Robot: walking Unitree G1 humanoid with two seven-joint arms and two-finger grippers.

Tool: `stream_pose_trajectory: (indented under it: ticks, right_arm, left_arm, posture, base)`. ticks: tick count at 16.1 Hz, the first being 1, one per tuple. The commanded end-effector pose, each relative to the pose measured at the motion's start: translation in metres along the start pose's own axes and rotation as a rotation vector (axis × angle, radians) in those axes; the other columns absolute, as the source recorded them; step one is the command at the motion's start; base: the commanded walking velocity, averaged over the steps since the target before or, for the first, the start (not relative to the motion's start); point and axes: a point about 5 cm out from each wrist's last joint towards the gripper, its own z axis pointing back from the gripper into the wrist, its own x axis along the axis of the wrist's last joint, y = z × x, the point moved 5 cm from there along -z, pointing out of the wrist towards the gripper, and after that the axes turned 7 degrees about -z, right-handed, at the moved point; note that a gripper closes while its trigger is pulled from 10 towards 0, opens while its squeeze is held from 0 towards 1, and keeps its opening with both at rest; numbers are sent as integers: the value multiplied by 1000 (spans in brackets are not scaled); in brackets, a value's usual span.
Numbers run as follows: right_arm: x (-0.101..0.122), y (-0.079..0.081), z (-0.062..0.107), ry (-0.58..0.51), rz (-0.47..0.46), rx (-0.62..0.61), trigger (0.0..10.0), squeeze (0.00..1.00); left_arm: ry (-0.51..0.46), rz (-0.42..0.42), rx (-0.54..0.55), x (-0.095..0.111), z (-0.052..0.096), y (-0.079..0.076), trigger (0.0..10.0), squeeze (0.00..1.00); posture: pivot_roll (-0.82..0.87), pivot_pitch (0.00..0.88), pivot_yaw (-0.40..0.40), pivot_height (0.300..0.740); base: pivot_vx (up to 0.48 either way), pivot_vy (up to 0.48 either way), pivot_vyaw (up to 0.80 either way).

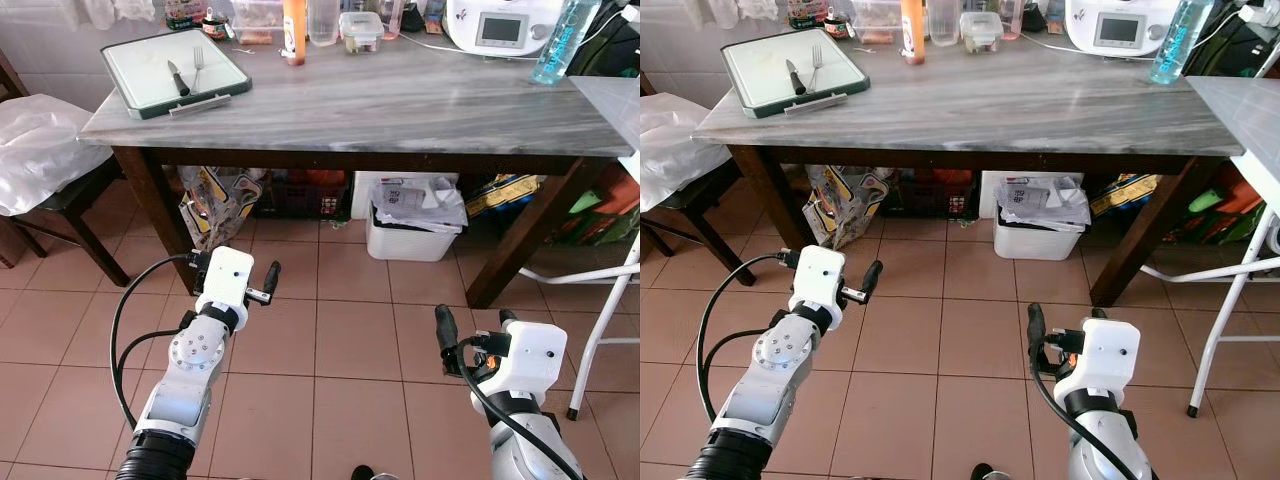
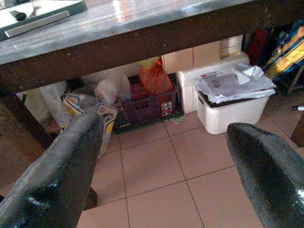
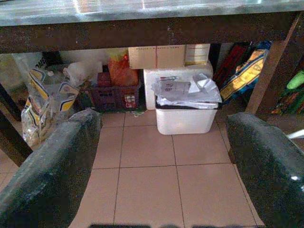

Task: Setting the table

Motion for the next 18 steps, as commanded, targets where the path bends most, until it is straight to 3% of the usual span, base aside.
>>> stream_pose_trajectory:
  ticks: [1, 18]
  right_arm:
    - [7, -3, 0, -23, 1, -10, 10000, 0]
    - [10, -1, -4, -37, 31, 2, 10000, 0]
  left_arm:
    - [2, -8, -26, 2, -3, -5, 10000, 0]
    - [-7, -10, -30, 5, -10, -6, 10000, 0]
  posture:
    - [79, 130, 8, 740]
    - [77, 119, 11, 740]
  base:
    - [0, -270, 0]
    - [0, -336, 0]
